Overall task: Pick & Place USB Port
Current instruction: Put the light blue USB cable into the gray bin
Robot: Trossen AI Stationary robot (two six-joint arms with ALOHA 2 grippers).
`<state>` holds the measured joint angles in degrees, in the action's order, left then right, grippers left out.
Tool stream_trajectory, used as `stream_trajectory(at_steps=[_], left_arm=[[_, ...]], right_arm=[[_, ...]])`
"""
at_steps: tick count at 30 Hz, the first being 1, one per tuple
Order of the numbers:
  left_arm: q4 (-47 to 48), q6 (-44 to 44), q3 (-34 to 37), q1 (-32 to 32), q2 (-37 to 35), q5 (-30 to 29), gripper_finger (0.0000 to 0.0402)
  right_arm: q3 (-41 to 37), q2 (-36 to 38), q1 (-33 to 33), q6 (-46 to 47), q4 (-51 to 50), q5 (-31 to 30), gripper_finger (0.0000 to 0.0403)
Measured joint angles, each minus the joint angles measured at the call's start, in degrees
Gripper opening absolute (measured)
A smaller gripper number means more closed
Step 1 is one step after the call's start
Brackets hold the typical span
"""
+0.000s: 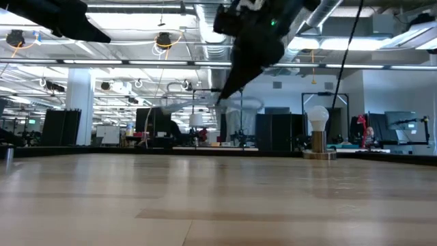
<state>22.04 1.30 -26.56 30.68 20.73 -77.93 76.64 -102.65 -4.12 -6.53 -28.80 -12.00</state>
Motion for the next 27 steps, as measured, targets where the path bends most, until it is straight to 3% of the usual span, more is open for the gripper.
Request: stream_trajectory(at_steps=[12,20,27], left_arm=[[0.02,0.00,0.01,0.00,0.02,0.02,0.0012],[0.02,0.00,-0.01,0.00,0.00,0.02,0.0012],[0.02,0.00,0.01,0.00,0.00,0.02,0.0012]], right_arm=[[0.02,12.56,-9.10,21.14,-21.59,-13.52,0.0000],[0.02,19.03,-19.86,48.25,-38.22,-20.91,0.0000],[0.02,19.74,-30.14,74.15,-52.99,-21.27,0.0000]])
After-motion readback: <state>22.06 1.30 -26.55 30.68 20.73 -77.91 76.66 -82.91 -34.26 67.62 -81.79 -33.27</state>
